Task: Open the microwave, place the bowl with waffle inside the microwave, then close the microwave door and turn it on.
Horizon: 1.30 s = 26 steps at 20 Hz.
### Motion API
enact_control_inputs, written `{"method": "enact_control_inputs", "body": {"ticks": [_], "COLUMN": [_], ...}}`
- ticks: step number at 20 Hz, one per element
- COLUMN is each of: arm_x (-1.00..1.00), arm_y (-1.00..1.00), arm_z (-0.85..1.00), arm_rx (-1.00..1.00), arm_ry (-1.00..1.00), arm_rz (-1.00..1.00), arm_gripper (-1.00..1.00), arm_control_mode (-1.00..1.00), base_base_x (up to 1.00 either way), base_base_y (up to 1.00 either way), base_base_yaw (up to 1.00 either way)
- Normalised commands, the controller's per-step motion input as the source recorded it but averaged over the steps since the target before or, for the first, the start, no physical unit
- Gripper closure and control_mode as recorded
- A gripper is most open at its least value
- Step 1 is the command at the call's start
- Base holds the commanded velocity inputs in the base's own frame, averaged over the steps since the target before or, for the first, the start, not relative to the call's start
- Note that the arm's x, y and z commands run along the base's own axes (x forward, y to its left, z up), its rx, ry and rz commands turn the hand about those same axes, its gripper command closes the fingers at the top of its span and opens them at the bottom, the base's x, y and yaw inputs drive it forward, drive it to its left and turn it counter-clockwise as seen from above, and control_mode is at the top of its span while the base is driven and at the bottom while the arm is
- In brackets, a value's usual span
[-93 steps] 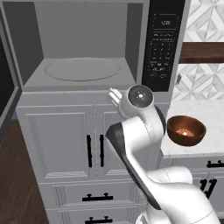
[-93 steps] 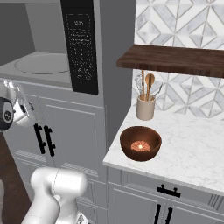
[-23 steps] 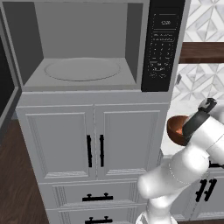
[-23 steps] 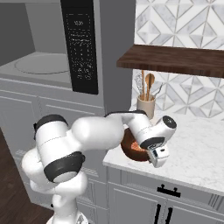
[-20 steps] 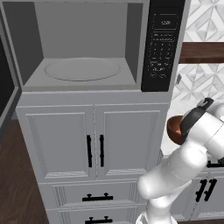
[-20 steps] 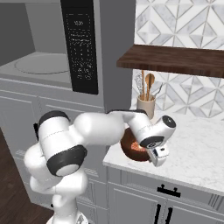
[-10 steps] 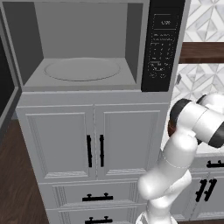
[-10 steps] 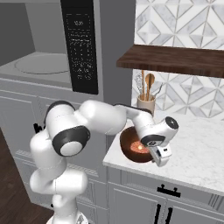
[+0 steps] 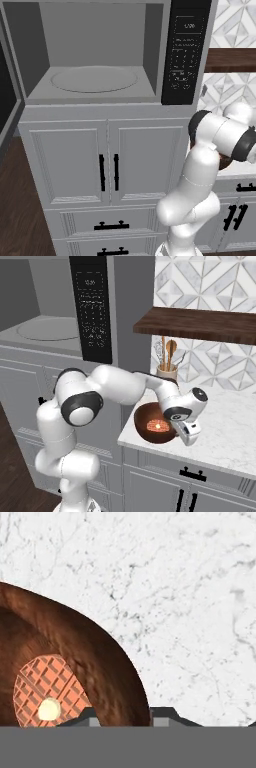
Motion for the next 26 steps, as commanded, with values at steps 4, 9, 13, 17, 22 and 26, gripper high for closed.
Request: {"method": "enact_control_inputs", "body": {"ticks": [4,9,13,17,22,26], "arm_x": [-0.16,-0.35,-0.49,-0.32,-0.49,-1.0], "arm_y": [0.21,0.03,-0.26,-0.02,0.12,0.59], "arm_z": [-0.26,-0.06,0.44,0.65,0.79,0.66], "arm_rx": [-0.2,-0.02,0.35,0.41,0.18,0.01], "arm_ry": [-0.03,-0.13,-0.17,-0.18,-0.13,-0.05], "arm_rz": [0.0,-0.02,-0.15,-0.27,-0.33,-0.29], "arm_gripper": [1.0,1.0,1.0,1.0,1.0,1.0], "arm_control_mode": [-1.0,-1.0,-1.0,-1.0,-1.0,-1.0], "base_base_x": [0.0,0.0,0.0,0.0,0.0,0.0], "base_base_y": [0.0,0.0,0.0,0.0,0.0,0.0], "base_base_yaw": [0.0,0.0,0.0,0.0,0.0,0.0]}}
